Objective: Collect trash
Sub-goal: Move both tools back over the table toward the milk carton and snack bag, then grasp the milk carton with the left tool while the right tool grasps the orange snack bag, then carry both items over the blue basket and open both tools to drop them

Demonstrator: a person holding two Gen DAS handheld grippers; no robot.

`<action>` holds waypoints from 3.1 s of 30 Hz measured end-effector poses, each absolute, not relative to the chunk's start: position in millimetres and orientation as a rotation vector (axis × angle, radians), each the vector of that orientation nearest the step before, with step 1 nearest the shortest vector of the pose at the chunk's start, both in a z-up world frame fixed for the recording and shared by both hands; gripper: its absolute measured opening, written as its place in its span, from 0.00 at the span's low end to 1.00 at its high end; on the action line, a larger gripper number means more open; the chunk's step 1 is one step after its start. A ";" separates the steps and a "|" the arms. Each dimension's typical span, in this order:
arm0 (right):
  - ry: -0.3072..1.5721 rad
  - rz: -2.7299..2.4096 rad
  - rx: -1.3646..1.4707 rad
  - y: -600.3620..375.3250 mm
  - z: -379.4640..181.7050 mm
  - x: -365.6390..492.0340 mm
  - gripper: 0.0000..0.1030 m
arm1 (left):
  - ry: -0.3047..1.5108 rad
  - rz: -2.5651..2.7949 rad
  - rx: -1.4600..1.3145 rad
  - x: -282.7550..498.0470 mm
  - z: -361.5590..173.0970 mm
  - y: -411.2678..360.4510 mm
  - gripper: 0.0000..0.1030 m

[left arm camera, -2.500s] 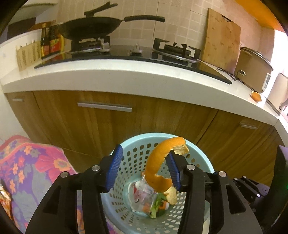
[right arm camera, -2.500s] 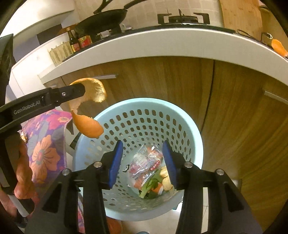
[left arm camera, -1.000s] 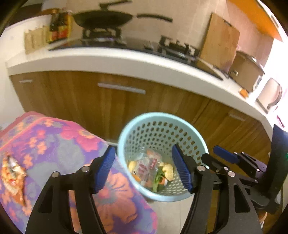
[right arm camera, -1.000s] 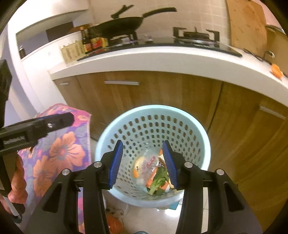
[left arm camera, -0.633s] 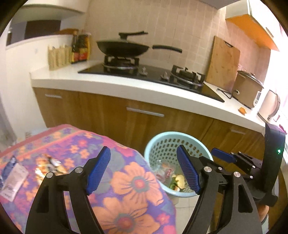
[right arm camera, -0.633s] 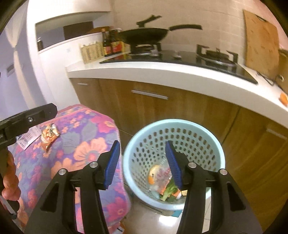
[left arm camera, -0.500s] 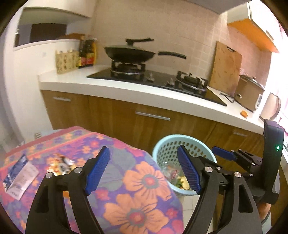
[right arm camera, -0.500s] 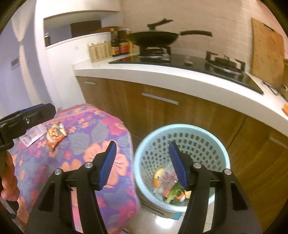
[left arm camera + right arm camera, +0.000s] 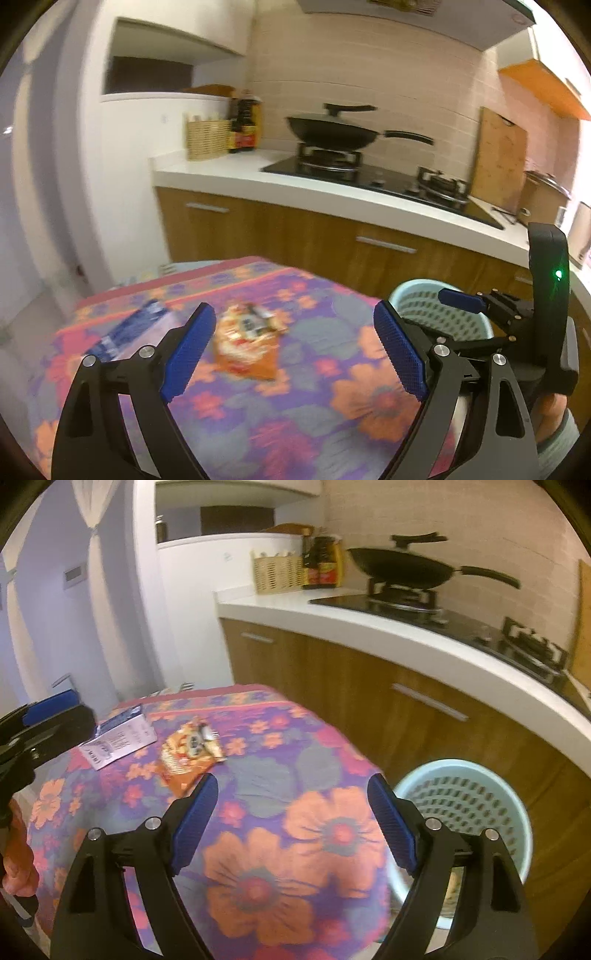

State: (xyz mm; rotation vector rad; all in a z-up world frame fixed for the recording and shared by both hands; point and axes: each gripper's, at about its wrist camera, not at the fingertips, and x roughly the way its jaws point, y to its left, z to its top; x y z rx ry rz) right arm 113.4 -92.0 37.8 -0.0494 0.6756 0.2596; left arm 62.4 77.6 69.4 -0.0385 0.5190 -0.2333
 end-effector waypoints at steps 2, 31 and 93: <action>0.681 0.280 -0.045 -79.5 31.6 119.4 0.77 | 0.514 -0.185 -0.053 54.9 65.3 99.7 0.84; 0.770 0.345 -0.127 -14.7 -23.0 167.0 0.77 | 0.799 -0.188 -0.068 149.6 -43.1 239.4 0.77; 0.768 -0.054 0.148 -305.6 -31.5 128.5 0.21 | 0.793 -0.525 -0.073 137.4 -9.8 -116.3 0.35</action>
